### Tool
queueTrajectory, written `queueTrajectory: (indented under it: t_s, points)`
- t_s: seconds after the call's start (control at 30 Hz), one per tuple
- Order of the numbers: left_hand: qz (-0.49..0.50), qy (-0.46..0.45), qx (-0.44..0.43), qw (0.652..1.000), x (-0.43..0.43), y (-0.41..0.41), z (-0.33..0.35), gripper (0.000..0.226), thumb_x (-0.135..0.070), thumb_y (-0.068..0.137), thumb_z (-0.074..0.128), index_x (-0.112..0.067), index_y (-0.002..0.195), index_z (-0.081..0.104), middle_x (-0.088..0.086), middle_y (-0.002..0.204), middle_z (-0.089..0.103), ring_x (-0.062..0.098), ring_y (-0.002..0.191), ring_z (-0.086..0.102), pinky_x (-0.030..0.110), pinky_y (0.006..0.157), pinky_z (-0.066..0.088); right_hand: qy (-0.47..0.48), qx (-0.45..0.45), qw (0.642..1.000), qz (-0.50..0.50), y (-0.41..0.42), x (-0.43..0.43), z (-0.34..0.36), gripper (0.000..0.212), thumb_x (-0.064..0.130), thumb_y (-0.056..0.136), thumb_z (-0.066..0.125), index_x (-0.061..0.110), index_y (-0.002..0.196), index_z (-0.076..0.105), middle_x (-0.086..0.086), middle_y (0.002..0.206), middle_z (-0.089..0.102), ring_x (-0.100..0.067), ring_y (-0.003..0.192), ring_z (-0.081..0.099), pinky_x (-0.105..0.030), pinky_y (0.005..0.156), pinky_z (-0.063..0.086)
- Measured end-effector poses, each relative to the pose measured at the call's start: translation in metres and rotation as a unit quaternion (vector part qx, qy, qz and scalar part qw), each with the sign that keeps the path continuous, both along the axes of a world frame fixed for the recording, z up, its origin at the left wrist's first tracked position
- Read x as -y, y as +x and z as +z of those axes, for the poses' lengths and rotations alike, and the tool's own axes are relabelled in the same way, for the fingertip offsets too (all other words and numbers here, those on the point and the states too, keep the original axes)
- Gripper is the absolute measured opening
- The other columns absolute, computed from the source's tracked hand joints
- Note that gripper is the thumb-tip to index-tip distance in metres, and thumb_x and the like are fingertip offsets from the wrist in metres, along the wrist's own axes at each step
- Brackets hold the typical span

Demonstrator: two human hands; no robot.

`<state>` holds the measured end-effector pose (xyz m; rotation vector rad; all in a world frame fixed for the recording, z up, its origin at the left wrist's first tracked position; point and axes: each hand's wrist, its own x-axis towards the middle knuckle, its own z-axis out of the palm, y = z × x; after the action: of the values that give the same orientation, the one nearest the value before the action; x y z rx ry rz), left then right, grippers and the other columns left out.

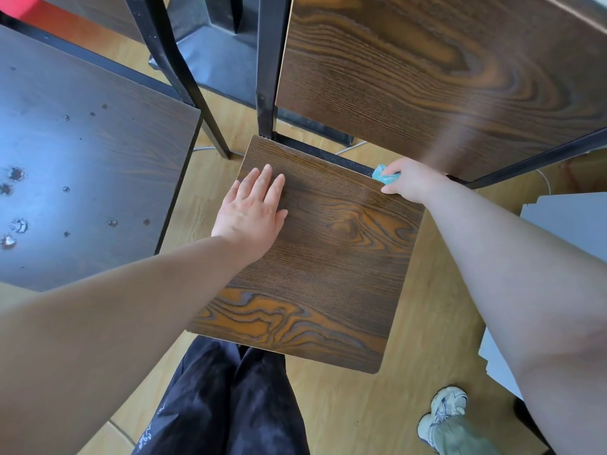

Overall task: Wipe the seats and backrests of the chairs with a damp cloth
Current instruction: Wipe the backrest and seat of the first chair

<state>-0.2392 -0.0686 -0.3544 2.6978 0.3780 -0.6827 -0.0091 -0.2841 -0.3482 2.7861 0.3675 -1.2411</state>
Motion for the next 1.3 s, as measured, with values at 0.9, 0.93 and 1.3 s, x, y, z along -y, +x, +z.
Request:
queueTrajectory:
  t_s: [0.9,0.93,1.3]
  points:
    - [0.029,-0.008,-0.002,1.0,-0.023,-0.018,-0.008,0.061,-0.045,0.107,0.023,-0.022,0.16,0.002,0.004,0.167,-0.002,0.023,0.154,-0.005,0.042,0.125,0.005,0.165,-0.016,0.982,-0.092,-0.021,-0.056,-0.019,0.04,0.042,0.093,0.062,0.031,0.132,0.06,0.004,0.133,0.058,-0.017,0.117,0.053,-0.026,0.098,0.039]
    - [0.031,-0.006,-0.002,1.0,-0.024,-0.018,-0.008,0.061,-0.045,0.107,0.023,-0.022,0.16,0.003,0.005,0.167,-0.001,0.024,0.154,-0.005,0.042,0.125,0.005,0.174,-0.018,0.981,-0.087,-0.022,-0.064,-0.021,0.041,0.042,0.093,0.062,0.03,0.132,0.061,0.004,0.133,0.058,-0.017,0.117,0.053,-0.028,0.101,0.041]
    - [0.05,0.01,-0.008,0.999,-0.043,-0.018,-0.003,0.061,-0.046,0.107,0.023,-0.023,0.16,0.003,0.004,0.168,-0.001,0.025,0.154,-0.004,0.042,0.125,0.005,0.212,-0.012,0.977,-0.015,-0.038,-0.131,-0.032,0.037,0.04,0.096,0.058,0.029,0.132,0.06,0.003,0.135,0.059,-0.022,0.12,0.054,-0.032,0.101,0.04]
